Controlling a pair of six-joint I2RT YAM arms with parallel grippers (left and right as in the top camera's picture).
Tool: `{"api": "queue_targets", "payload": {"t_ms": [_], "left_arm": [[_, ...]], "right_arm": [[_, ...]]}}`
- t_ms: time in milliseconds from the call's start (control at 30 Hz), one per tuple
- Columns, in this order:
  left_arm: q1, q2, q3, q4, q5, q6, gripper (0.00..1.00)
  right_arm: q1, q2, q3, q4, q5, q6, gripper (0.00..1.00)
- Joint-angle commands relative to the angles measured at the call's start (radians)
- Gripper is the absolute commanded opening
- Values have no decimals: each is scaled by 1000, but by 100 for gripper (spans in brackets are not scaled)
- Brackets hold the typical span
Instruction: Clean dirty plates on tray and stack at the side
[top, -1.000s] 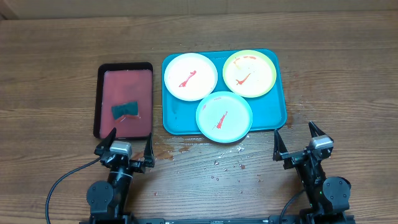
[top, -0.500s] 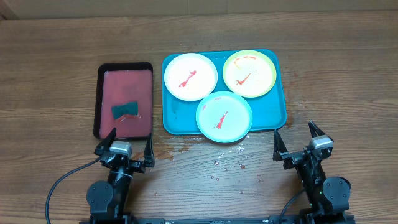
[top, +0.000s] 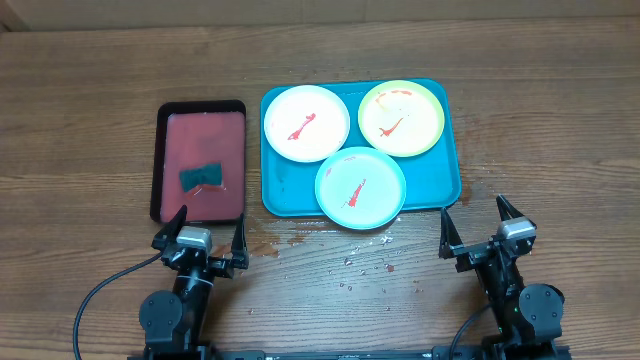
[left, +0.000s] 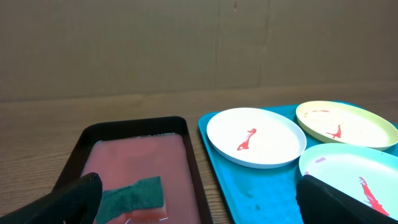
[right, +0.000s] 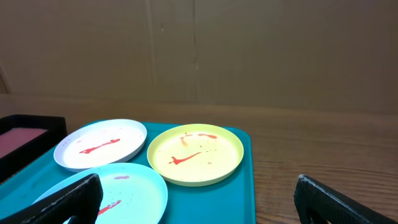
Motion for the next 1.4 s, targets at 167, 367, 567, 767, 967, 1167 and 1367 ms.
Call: {"api": "queue_targets", "payload": {"t_ms": [167, 367, 567, 767, 967, 1167, 1367], "left_arm": [[3, -10, -6, 4, 7, -14, 100], [3, -10, -6, 4, 7, -14, 100], [3, -10, -6, 4, 7, -14, 100], [3, -10, -6, 3, -12, -14, 100], [4, -10, -6, 4, -6, -19, 100], [4, -10, -4, 37, 126, -167, 100], [4, 15, 140, -40, 109, -148, 100]], "right_arm": [[-5, -10, -10, 4, 3, -1, 100], [-5, -10, -10, 4, 3, -1, 100], [-5, -10, -10, 4, 3, -1, 100], [-5, -10, -10, 4, 2, -1, 100], [-5, -10, -10, 4, 3, -1, 100], [-5, -10, -10, 4, 3, -1, 100], [-5, -10, -10, 4, 3, -1, 100]]}}
